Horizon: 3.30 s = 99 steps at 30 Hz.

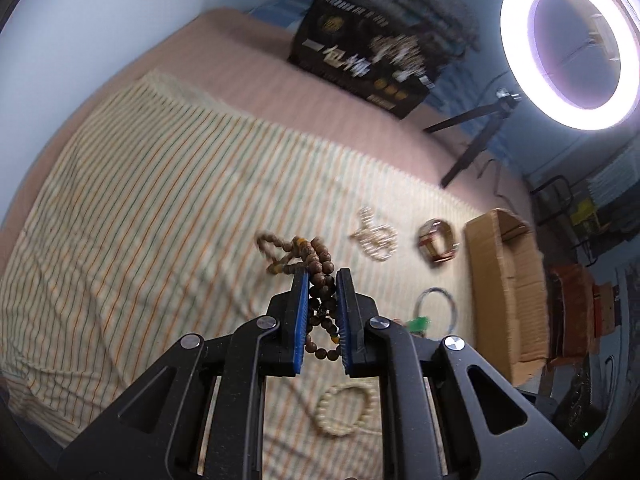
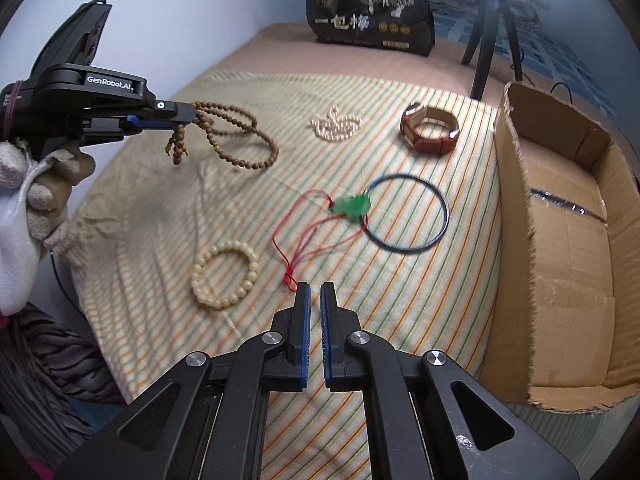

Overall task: Organize jewelry
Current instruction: 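Close the left tool on the brown bead mala and lift it, then carry the mala into the cardboard box and open the left tool, then move the right tool to the green jade pendant on red cord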

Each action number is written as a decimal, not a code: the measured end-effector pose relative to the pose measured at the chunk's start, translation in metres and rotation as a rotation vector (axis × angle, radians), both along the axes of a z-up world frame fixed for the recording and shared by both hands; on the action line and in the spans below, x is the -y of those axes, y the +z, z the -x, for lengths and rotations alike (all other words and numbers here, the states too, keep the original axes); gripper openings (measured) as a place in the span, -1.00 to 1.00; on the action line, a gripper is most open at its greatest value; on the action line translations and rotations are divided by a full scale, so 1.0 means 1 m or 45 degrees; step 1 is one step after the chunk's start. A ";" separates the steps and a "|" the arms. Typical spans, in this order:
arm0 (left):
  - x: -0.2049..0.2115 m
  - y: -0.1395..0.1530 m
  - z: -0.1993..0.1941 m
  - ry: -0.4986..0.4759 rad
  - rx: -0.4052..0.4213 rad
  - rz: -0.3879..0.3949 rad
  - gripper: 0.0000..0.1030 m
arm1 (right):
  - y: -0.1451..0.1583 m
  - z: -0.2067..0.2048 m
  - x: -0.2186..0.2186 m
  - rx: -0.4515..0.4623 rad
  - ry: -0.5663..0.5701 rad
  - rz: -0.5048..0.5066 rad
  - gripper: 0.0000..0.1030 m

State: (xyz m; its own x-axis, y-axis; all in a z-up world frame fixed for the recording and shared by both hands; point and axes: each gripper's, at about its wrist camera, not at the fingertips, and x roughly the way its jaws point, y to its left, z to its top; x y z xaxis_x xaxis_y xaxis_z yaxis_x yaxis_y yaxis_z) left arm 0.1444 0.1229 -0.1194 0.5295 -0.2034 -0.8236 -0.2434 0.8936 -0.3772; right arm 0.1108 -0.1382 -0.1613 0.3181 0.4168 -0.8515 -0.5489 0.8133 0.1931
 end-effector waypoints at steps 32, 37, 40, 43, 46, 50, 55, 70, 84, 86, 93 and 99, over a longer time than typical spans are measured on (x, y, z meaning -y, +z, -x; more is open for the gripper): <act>0.145 0.115 -0.018 -0.328 0.383 0.031 -0.77 | 0.082 -0.029 0.110 0.224 -0.367 -0.108 -0.93; 0.178 0.125 -0.030 -0.405 0.408 0.012 -0.77 | 0.078 -0.033 0.131 0.214 -0.440 -0.091 -0.93; 0.192 0.131 -0.038 -0.434 0.426 0.020 -0.77 | 0.076 -0.036 0.141 0.209 -0.472 -0.079 -0.93; 0.206 0.136 -0.046 -0.459 0.437 0.037 -0.77 | 0.074 -0.039 0.150 0.203 -0.499 -0.080 -0.93; 0.220 0.136 -0.057 -0.471 0.435 0.036 -0.77 | 0.072 -0.044 0.157 0.200 -0.531 -0.084 -0.93; 0.241 0.127 -0.070 -0.515 0.415 0.002 -0.77 | 0.072 -0.050 0.163 0.201 -0.562 -0.085 -0.93; 0.257 0.100 -0.085 -0.519 0.342 -0.034 -0.77 | 0.060 -0.057 0.168 0.158 -0.593 -0.075 -0.93; 0.272 0.031 -0.107 -0.531 0.168 -0.114 -0.77 | 0.030 -0.067 0.169 0.060 -0.627 -0.025 -0.93; 0.271 0.030 -0.104 -0.563 0.189 -0.208 -0.06 | 0.021 -0.070 0.167 0.025 -0.632 0.015 -0.56; 0.264 0.031 -0.103 -0.546 0.188 -0.212 -0.06 | 0.024 -0.068 0.166 0.055 -0.645 0.022 -0.01; 0.225 0.038 -0.098 -0.479 0.182 -0.210 -0.06 | 0.034 -0.067 0.163 0.098 -0.654 0.008 0.01; 0.186 0.041 -0.087 -0.438 0.193 -0.194 -0.04 | 0.037 -0.066 0.154 0.115 -0.638 0.003 0.02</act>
